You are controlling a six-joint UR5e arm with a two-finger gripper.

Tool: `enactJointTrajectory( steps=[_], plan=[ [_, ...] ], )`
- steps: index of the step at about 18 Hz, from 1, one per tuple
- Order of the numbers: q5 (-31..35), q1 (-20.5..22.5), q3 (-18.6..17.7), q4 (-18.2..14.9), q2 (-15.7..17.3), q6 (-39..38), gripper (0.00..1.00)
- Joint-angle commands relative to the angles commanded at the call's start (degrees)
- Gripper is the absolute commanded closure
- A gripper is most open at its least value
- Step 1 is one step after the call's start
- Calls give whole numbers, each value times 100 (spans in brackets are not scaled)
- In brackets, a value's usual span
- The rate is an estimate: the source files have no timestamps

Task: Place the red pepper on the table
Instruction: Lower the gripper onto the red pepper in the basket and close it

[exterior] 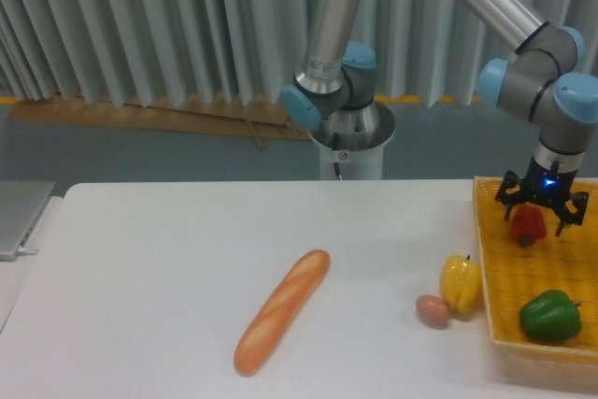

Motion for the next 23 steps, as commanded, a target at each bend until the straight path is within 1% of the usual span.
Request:
enactJointTrajectory(
  steps=[4, 5, 7, 10, 15, 16, 17, 20, 23],
  plan=[
    [-9, 27, 35, 9, -105, 0, 0],
    [0, 35, 53, 9, -123, 9, 4],
    [17, 18, 88, 0, -149, 9, 35],
    [26, -8, 132, -18, -132, 18, 52],
    [35, -52, 175, -44, -97, 36, 55],
    [35, -61, 193, -53, -88, 35, 61],
    [35, -70, 185, -53, -79, 35, 64],
    [35, -157, 211, -53, -53, 27, 64],
    [53, -464, 263, -70, 166, 27, 63]
  ],
)
